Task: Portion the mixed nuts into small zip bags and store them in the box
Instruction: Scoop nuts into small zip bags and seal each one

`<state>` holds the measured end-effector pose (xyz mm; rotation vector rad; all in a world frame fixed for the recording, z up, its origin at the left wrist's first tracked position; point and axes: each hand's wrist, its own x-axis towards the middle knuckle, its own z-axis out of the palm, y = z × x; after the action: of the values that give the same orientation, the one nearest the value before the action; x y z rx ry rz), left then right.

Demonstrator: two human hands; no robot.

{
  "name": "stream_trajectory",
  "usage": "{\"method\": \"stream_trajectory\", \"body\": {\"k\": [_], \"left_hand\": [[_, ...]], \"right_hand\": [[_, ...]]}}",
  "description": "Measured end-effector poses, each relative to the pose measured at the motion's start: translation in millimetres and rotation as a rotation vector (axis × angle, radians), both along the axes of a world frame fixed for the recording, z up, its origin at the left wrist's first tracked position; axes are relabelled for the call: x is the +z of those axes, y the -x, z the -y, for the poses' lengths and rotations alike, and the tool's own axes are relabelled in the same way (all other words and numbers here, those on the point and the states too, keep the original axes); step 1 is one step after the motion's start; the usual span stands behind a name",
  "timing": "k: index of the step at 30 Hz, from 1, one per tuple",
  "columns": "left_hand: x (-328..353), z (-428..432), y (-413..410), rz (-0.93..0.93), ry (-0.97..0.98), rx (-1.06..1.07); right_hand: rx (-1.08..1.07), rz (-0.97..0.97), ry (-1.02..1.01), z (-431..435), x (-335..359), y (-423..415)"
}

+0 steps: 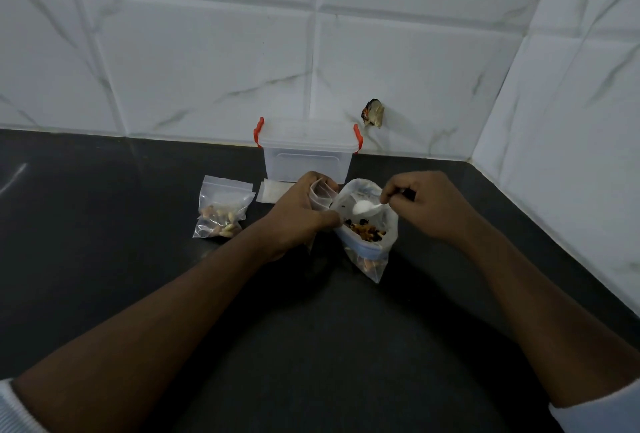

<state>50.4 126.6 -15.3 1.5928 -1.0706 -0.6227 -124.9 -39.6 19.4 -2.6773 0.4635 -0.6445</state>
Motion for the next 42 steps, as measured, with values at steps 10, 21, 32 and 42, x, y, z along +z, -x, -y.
{"method": "stream_trajectory", "body": {"k": [10,21,32,42], "left_hand": [[1,1,0,-0.003,-0.019,0.002],[0,2,-2,0.01,-0.036,-0.012],[-1,2,-1,-0.012,-0.021,-0.022],[-5,2,-3,-0.057,0.032,-0.057]], "right_hand": [[0.006,-0.121,0.05,3,1,-2],[-0.112,0.131,-0.684,2,-7,-7],[-0.195,0.353,-1.158,12,-4,-5],[0.216,0.37,-0.945,-25,0,-13]]}}
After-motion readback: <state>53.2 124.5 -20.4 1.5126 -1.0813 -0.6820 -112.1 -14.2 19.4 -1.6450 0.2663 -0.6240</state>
